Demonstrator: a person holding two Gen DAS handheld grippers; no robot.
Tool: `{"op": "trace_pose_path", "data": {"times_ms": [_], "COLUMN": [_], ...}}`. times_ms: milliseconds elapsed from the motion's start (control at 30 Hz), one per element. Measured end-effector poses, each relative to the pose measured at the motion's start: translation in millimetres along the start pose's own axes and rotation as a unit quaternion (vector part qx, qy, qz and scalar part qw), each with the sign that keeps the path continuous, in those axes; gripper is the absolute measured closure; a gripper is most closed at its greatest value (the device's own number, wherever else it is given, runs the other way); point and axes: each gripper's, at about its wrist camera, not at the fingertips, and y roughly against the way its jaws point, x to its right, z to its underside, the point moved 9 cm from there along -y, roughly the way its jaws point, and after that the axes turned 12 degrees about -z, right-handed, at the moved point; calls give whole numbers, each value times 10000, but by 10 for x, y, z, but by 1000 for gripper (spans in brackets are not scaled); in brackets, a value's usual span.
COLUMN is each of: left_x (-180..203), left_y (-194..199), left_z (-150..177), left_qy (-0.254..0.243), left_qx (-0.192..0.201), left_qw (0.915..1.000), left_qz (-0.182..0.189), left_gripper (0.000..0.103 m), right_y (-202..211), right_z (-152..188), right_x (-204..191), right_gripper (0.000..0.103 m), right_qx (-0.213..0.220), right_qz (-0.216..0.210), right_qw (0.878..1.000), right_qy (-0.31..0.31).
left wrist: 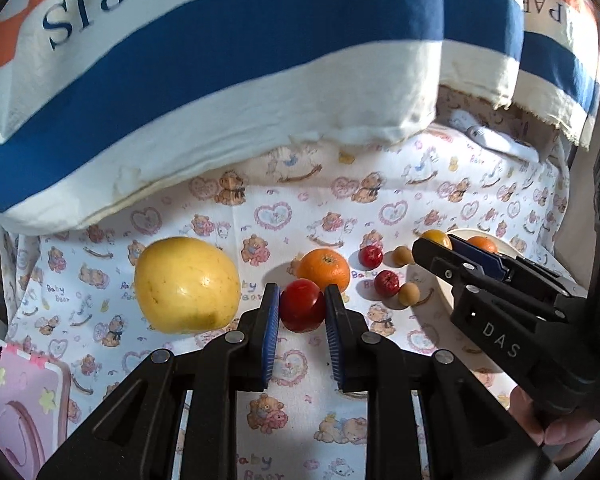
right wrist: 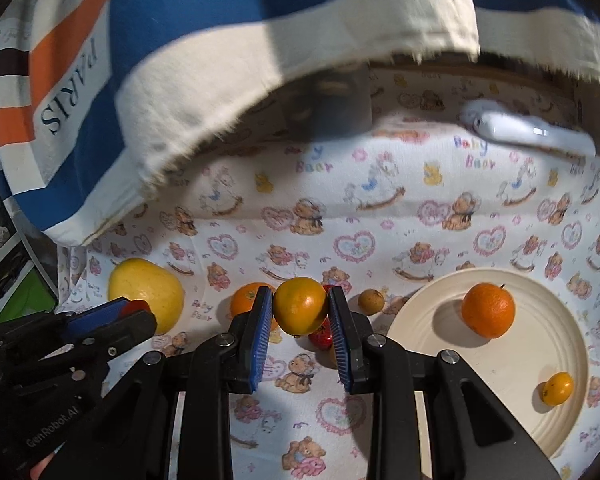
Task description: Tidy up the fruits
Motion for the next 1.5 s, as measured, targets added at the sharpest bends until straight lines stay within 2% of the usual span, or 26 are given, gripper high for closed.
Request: {"op": "trace_pose_path", "data": {"times_ms": [233, 500, 667, 800, 867, 967, 1100, 1500], "left_x": [156, 611, 939, 1272, 1424, 1658, 1853, 2107], "left_y": [226, 438, 522, 462, 433, 396, 295, 35], "left_z": [-59, 43, 158, 278, 300, 285, 237, 311], "left_qy": [-83, -406, -761, -890, -1058, -1142, -1248, -1234], "left_qx": [234, 365, 408, -28, -66, -227, -306, -603], "left_qw": [9995, 9961, 9918, 9874, 9862, 9834, 9838, 9815], "left_qz": [179, 692, 944, 1305, 1274, 1394, 1249, 1334], "left_gripper": [82, 82, 82, 82, 82, 82, 81, 81], "right_y": [374, 889, 1047, 1024, 1009, 1050, 1084, 1041], "right_z": [93, 303, 389, 521, 580, 594, 633, 739], "right_x": [55, 517, 807, 1085, 1195, 1346, 1475, 1611], "right_gripper": [74, 74, 74, 74, 74, 74, 74, 74], "right_qx": [-77, -119, -139, -527, -633, -707, -815, -1122], "right_qz": [129, 288, 356, 650, 465, 594, 652, 697], "right_qw": [9995, 9992, 9992, 9963, 9957, 9938, 9914, 9870], "right_qy": [263, 250, 148, -181, -494, -621, -785, -920]}}
